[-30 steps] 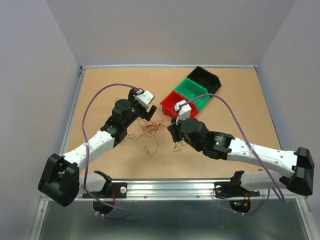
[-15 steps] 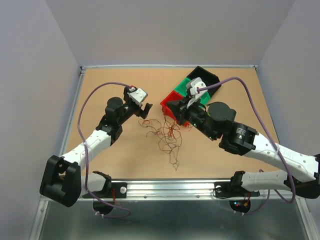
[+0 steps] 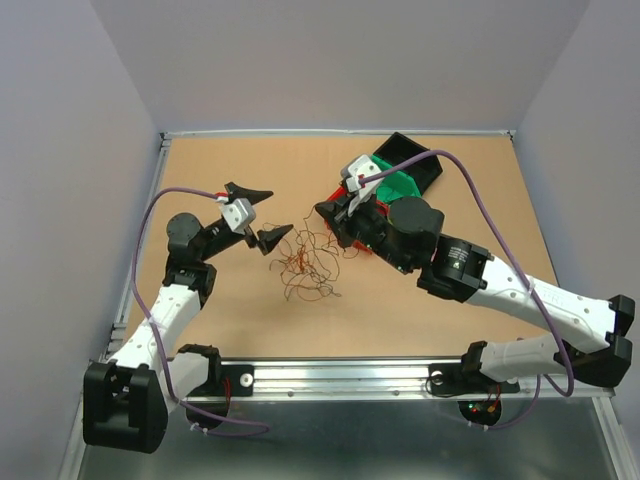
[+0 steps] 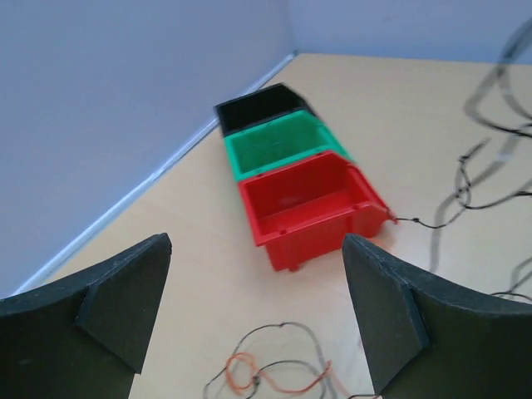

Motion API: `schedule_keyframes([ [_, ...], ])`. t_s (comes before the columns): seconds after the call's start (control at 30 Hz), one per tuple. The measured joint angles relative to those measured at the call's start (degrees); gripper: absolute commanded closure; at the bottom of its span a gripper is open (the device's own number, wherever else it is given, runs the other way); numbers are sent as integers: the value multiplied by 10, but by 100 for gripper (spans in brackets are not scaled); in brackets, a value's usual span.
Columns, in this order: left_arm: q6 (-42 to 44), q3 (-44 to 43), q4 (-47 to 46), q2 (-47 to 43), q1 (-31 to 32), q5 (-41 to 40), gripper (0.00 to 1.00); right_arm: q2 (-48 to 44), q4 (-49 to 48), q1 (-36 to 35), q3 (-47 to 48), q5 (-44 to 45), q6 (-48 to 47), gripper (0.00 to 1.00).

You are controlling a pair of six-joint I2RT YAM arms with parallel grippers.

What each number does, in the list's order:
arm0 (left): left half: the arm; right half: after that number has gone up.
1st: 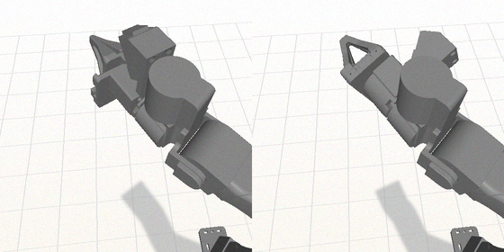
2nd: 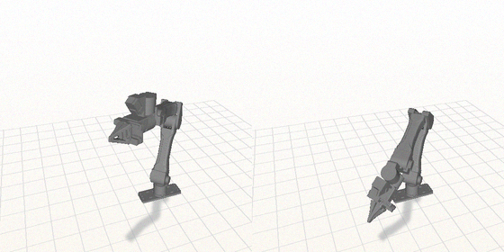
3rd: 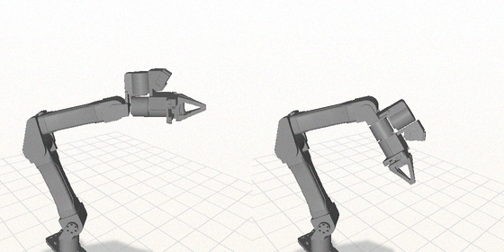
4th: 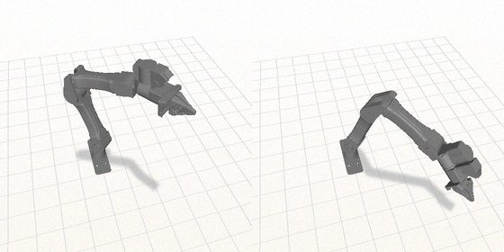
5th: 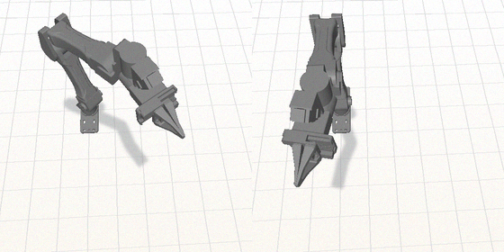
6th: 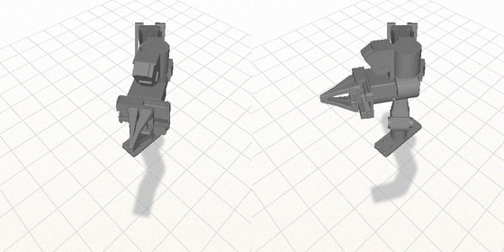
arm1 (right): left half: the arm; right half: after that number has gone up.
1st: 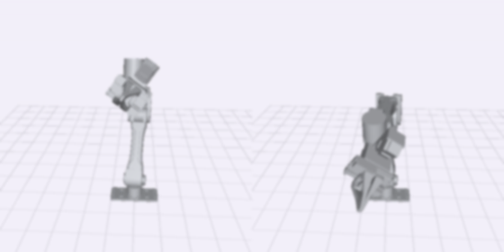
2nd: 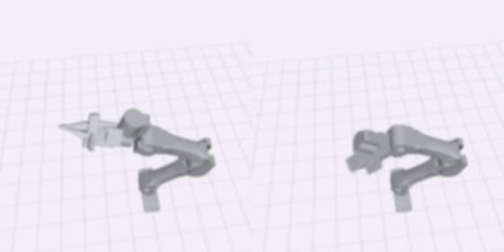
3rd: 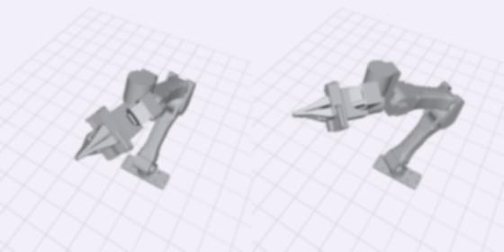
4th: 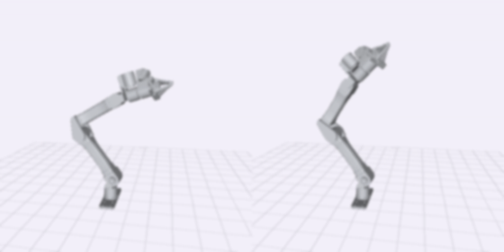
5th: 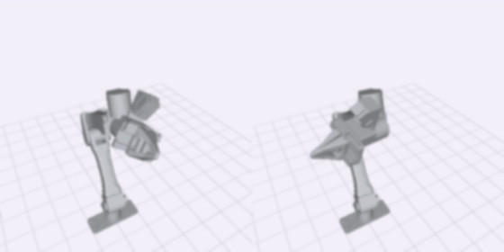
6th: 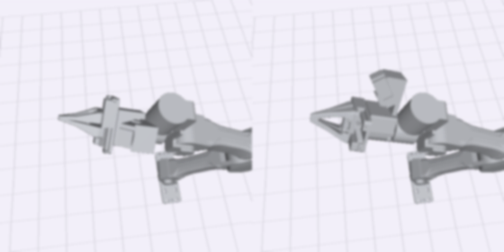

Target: Untangle the cables

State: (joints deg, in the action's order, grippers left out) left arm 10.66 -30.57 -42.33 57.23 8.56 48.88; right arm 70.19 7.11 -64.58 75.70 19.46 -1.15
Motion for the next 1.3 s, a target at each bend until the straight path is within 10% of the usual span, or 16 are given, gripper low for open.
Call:
schedule_keyframes([
  [0.27,54,7,1,-13,0,204,7,16,0,0,5,0,-8,99],
  [0.47,208,-28,176,9,0,279,10,17,-1,0,7,0,-9,99],
  [0.73,348,-84,341,42,0,307,10,17,-1,0,7,0,-9,99],
  [1.3,407,-84,392,63,69,285,5,26,-34,0,99,2,-49,99],
])
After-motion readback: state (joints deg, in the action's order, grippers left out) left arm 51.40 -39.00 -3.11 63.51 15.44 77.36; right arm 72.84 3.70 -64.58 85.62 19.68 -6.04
